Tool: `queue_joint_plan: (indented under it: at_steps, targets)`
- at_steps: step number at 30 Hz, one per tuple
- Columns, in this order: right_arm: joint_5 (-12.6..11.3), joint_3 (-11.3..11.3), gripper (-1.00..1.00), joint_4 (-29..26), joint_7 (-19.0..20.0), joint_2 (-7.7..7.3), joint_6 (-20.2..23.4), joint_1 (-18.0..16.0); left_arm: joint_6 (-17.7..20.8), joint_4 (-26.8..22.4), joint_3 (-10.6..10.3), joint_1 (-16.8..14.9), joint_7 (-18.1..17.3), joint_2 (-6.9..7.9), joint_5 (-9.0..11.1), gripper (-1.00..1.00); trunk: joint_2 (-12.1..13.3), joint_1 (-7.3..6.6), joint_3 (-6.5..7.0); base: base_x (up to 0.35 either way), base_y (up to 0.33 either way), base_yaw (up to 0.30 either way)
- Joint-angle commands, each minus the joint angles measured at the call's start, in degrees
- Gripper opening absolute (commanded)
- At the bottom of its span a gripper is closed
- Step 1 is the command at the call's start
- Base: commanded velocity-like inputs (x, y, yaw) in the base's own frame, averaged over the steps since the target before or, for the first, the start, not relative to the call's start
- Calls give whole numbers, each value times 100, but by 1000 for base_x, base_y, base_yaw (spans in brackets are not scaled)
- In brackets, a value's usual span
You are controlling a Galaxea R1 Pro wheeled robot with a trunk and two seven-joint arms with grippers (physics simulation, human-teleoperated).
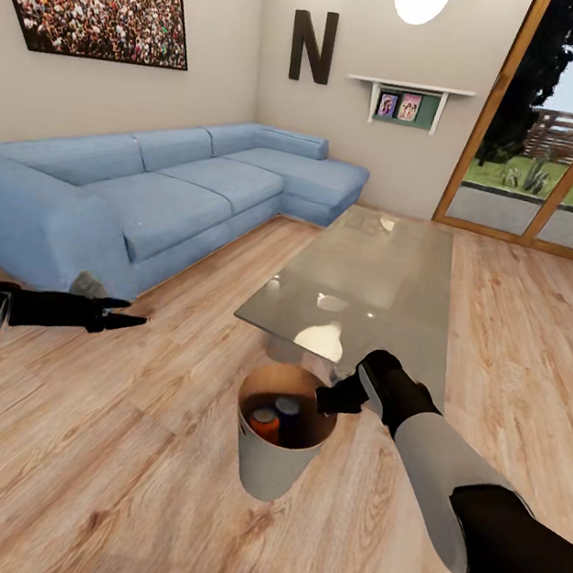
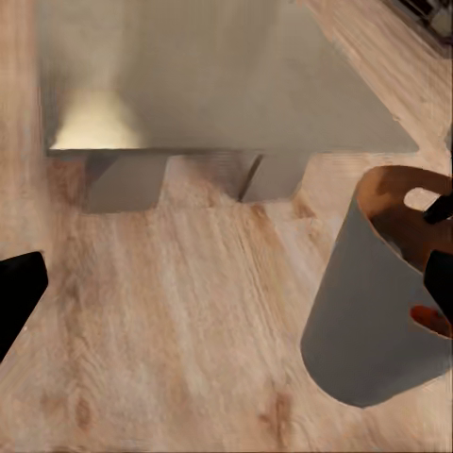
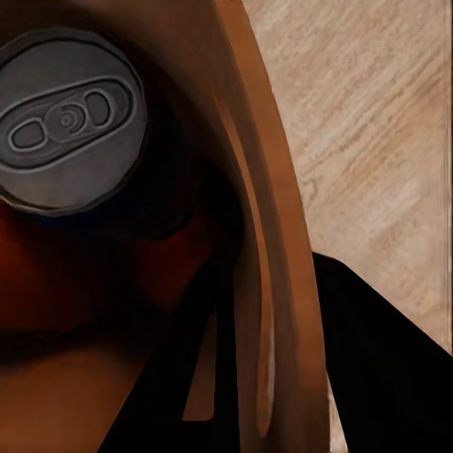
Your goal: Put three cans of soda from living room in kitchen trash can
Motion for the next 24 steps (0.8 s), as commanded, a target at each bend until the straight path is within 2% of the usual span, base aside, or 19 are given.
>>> queue_joint_plan:
  at_steps: [1, 2, 3, 4, 5, 7, 8, 12, 19, 24]
  targets:
    - [-233, -28, -100, -14, -22, -23, 38, 40, -151, 1, 249, 189, 333, -84, 5, 100, -1, -1, 2, 0, 0, 0]
    - [-231, -31, -100, -23, -18, -59, 38, 106, -485, 6, 647, 512, 1061, -283, 7, 100, -1, -1, 2, 0, 0, 0]
    - [-230, -31, -100, -27, -16, -72, 38, 129, -682, 10, 807, 656, 1454, -401, 7, 100, -1, -1, 2, 0, 0, 0]
    - [-227, -30, -100, -31, -13, -94, 38, 164, -1129, 28, 1050, 910, 2292, -667, -3, 100, -1, -1, 2, 0, 0, 0]
    - [-224, -29, -100, -41, -5, -117, 38, 270, -2159, 212, 1308, 1401, 3981, -1176, -6, 100, -1, -1, 2, 0, 0, 0]
    - [-225, -28, -100, -52, -1, -126, 38, 343, -2701, 367, 1367, 1634, 4683, -1341, -9, 100, -1, -1, 2, 0, 0, 0]
    - [-230, -28, -100, -65, 2, -131, 38, 403, -3184, 538, 1402, 1825, 5186, -1448, -19, 100, -1, -1, 2, 0, 0, 0]
    - [-234, -28, -100, -79, 7, -139, 38, 490, -3947, 998, 1448, 2102, 5831, -1588, -5, 100, -1, -1, 2, 0, 0, 0]
    - [-204, -22, -100, -85, 9, -155, -198, 522, -4170, 1224, 1463, 2202, 5820, -1640, -18, 100, -1, -1, 2, 0, 0, 0]
    - [-177, -13, -100, -74, -8, -157, -322, 534, -4180, 1242, 1464, 2207, 5797, -1697, -27, 100, -201, 109, -88, 0, 0, 0]
